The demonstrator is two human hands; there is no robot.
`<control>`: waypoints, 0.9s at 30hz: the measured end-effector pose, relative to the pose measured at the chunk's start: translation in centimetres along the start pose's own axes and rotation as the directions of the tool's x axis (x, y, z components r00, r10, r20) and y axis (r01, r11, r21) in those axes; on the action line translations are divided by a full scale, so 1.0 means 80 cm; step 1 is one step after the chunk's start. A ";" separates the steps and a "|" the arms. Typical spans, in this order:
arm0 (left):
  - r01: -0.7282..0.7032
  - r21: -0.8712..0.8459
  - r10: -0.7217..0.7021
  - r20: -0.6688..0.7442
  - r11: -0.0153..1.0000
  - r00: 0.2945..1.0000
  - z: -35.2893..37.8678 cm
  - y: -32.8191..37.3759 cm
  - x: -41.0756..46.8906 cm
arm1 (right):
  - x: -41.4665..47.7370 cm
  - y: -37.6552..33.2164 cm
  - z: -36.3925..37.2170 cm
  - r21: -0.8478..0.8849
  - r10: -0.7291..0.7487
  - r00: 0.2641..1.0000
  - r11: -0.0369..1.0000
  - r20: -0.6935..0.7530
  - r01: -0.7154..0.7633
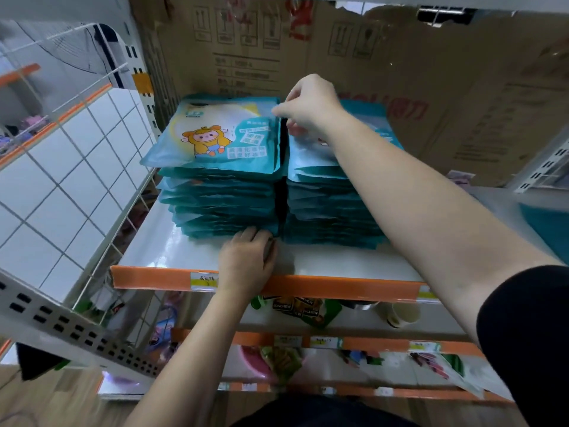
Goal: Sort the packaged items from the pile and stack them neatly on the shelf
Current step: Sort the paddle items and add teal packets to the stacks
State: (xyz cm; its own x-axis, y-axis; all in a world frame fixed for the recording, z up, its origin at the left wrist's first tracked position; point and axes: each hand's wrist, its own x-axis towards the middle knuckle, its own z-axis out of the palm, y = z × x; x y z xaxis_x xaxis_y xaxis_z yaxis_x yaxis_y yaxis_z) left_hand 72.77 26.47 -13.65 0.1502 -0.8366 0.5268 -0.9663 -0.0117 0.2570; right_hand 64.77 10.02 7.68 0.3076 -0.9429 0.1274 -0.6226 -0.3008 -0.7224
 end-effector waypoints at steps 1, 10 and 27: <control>-0.024 -0.022 0.024 0.003 0.999 1.000 0.000 0.010 0.000 | -0.005 0.007 -0.014 0.104 -0.002 1.000 0.995 -0.027 0.005; -0.276 -0.189 0.303 0.130 0.942 0.944 0.049 0.152 0.018 | -0.106 0.197 -0.164 0.211 0.124 0.920 0.976 -0.371 -0.047; -0.433 -0.427 0.570 0.276 0.794 0.774 0.164 0.594 0.053 | -0.359 0.566 -0.385 0.149 0.493 0.742 0.863 -0.454 -0.483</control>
State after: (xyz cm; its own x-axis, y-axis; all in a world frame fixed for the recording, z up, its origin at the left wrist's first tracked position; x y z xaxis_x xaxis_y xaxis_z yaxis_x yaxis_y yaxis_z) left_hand 24.76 15.20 -9.88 -0.4926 -0.8051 0.3303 -0.7433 0.5866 0.3215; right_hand 5.57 19.11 -7.75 -0.4058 -0.9127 0.0469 -0.5789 0.2170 -0.7860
